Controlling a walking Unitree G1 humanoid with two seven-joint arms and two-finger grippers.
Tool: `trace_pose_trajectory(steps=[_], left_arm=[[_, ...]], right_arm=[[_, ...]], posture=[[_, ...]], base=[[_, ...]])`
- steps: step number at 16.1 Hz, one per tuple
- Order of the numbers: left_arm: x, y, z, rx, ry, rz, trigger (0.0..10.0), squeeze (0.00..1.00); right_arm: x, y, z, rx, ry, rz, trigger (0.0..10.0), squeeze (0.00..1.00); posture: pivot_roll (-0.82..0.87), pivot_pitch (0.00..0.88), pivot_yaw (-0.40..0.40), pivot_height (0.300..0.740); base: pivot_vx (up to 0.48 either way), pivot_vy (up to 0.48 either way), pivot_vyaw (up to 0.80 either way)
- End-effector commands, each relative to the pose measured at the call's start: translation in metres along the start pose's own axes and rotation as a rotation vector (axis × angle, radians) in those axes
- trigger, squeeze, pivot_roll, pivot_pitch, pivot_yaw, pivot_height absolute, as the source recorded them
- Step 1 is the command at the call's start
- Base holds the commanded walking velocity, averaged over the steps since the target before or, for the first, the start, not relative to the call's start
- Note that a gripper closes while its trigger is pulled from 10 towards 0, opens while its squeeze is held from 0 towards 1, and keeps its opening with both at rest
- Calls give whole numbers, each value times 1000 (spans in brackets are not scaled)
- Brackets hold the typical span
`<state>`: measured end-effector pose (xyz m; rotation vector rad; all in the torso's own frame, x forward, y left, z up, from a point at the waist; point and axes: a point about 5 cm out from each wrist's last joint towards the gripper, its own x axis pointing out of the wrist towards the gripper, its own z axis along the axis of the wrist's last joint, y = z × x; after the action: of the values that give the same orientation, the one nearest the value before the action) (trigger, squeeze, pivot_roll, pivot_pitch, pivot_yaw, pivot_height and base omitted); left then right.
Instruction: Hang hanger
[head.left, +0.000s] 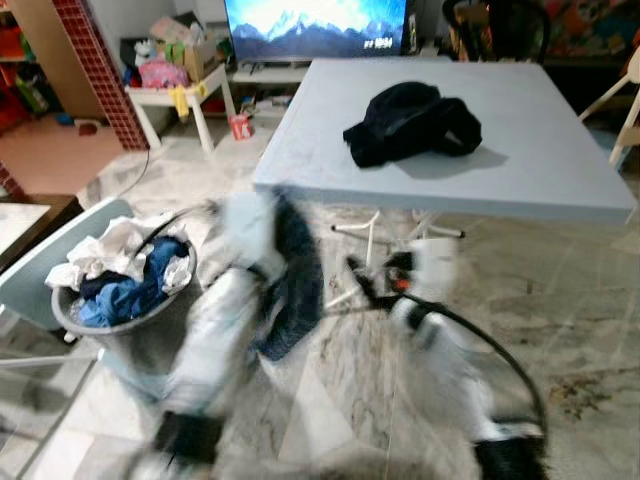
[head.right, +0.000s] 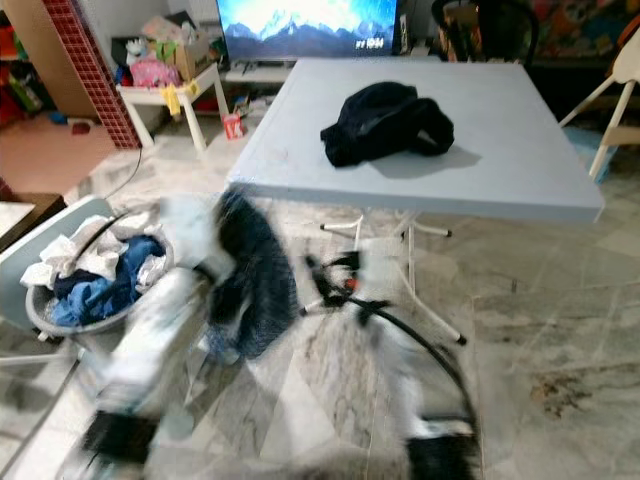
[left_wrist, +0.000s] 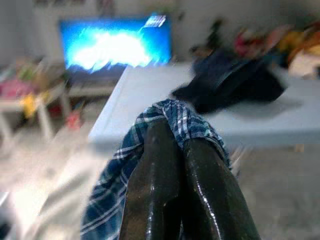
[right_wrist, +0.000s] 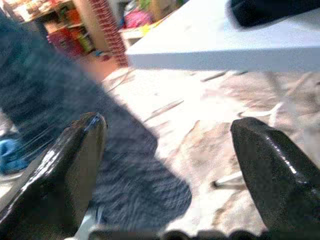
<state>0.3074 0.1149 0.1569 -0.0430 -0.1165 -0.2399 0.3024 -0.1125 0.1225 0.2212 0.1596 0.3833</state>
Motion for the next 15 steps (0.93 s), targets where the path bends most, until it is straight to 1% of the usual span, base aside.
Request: trace_pose_trajectory(steps=[1, 2, 3, 4, 5, 6, 7, 8, 9, 10, 11, 12, 14, 15], left_arm=[[-2, 0, 16, -2, -45, -20, 10000, 0], [-16, 5, 21, 6, -43, -9, 10000, 0], [-22, 6, 26, 17, -49, -9, 10000, 0], [-25, 7, 30, 20, -57, -10, 10000, 0], [-26, 8, 38, 21, -73, 2, 10000, 0], [-26, 9, 44, 4, -88, 1, 10000, 0], [-25, 6, 47, -41, -94, -35, 10000, 0], [-23, -6, 41, -49, -17, -161, 10000, 0], [-24, -14, 33, -64, 46, -275, 10000, 0], [-27, -21, 29, -102, 93, -377, 10000, 0], [-29, -24, 26, -97, 131, -451, 10000, 0], [-32, -27, 23, -103, 176, -540, 10000, 0], [-28, -30, 24, -104, 191, -615, 10000, 0], [-25, -31, 28, -93, 185, -644, 10000, 0]], right_arm=[[-1, 2, 0, 1, 0, 14, 10000, 0], [-5, -6, -4, -3, -23, -3, 10000, 0], [-7, -11, -7, -30, -20, -8, 10000, 0], [-9, -15, -11, -67, 14, -11, 10000, 0], [-13, -20, -23, -65, 103, 9, 10000, 0], [-16, -21, -29, -58, 141, 31, 10000, 0], [-18, -19, -33, -42, 159, 55, 10000, 0], [-21, -16, -36, -61, 166, 93, 10000, 0], [-23, -13, -38, -69, 182, 134, 10000, 0], [-25, -14, -39, -71, 191, 148, 10000, 0], [-27, -18, -39, -76, 192, 144, 10000, 0], [-27, -26, -37, -78, 192, 114, 10000, 0], [-29, -30, -34, -84, 195, 114, 10000, 0], [-29, -29, -34, -84, 196, 124, 10000, 0]], posture=[[-52, 22, 87, 740], [-32, 25, 81, 740], [-23, 25, 79, 740], [-16, 25, 74, 740], [-14, 23, 74, 740], [-12, 23, 74, 740], [-13, 22, 72, 740], [-15, 21, 74, 740], [-24, 21, 80, 740], [-27, 21, 84, 740], [-30, 22, 86, 740], [-36, 22, 91, 740], [-47, 20, 97, 740], [-51, 19, 100, 740]], base=[[0, 0, 0], [0, 0, 0], [0, 0, 0], [0, 0, 0], [0, 0, 0], [0, 0, 0], [0, 0, 0], [0, 0, 0], [0, 0, 0], [0, 0, 0], [0, 0, 0], [0, 0, 0], [0, 0, 0], [0, 0, 0]])
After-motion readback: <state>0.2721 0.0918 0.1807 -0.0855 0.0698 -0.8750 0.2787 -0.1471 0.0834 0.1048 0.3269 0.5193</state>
